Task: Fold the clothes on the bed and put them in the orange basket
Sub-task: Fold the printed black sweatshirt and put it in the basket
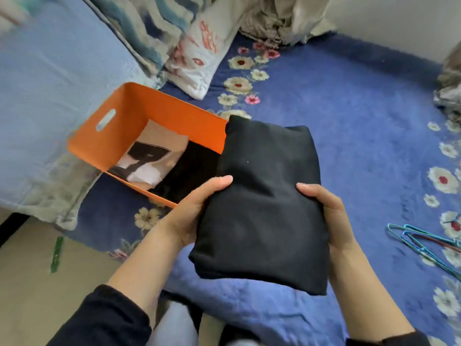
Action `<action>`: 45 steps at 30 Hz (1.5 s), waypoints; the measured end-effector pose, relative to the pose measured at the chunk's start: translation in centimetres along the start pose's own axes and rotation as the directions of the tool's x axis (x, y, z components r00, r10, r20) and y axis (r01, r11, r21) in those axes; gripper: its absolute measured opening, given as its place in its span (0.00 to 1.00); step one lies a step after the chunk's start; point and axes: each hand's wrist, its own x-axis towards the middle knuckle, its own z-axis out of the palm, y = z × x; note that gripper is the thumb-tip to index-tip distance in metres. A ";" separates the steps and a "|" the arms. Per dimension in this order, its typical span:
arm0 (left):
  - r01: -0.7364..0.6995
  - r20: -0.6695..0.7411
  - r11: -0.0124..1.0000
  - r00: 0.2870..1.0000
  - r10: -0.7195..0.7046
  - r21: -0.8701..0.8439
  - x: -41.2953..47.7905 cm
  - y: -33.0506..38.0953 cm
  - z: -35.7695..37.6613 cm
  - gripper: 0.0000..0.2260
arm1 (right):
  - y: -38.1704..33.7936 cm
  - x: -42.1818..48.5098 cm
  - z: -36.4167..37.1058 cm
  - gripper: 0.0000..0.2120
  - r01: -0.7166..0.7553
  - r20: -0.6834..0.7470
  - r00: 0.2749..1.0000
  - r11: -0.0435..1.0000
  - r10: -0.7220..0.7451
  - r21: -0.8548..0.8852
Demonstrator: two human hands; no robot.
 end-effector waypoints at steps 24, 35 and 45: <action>0.305 -0.265 0.723 0.949 -0.173 0.620 14.3 13.5 -23.7 0.47 | 8.5 27.6 13.2 0.31 -0.328 -0.689 0.720 0.915 0.083 -0.233; 0.129 -0.174 0.268 0.973 0.150 0.955 17.4 10.3 -25.4 0.38 | 10.4 25.8 14.8 0.52 -0.263 -0.318 0.940 -0.330 0.125 -0.907; -0.146 0.086 -0.578 0.988 -0.130 0.803 17.2 10.0 -26.8 0.60 | 14.1 29.6 13.0 0.41 -0.186 -0.342 0.936 -0.709 0.082 -0.680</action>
